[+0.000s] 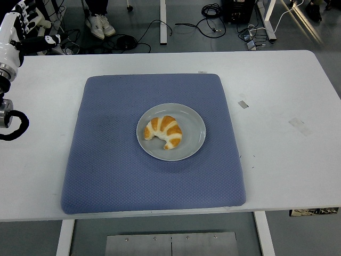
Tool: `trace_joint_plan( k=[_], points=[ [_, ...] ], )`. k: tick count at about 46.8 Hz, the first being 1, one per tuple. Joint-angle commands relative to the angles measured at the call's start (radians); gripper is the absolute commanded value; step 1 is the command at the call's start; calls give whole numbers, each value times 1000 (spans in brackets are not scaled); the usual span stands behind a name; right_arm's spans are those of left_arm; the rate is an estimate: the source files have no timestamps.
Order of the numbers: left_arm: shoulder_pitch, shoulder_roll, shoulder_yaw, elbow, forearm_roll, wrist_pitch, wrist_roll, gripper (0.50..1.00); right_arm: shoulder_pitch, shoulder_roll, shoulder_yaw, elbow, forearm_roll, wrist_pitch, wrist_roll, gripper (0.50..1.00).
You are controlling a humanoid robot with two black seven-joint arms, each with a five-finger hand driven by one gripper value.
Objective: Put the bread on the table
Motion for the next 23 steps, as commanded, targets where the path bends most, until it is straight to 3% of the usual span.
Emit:
trace_joint_plan(
  k=[1, 23],
  points=[
    [0, 0, 2, 0, -2, 0, 2, 983, 0, 0, 0, 0, 0, 0, 0, 1000],
    [0, 0, 0, -8, 0, 0, 3, 983, 0, 0, 0, 0, 0, 0, 0, 1000]
  ],
)
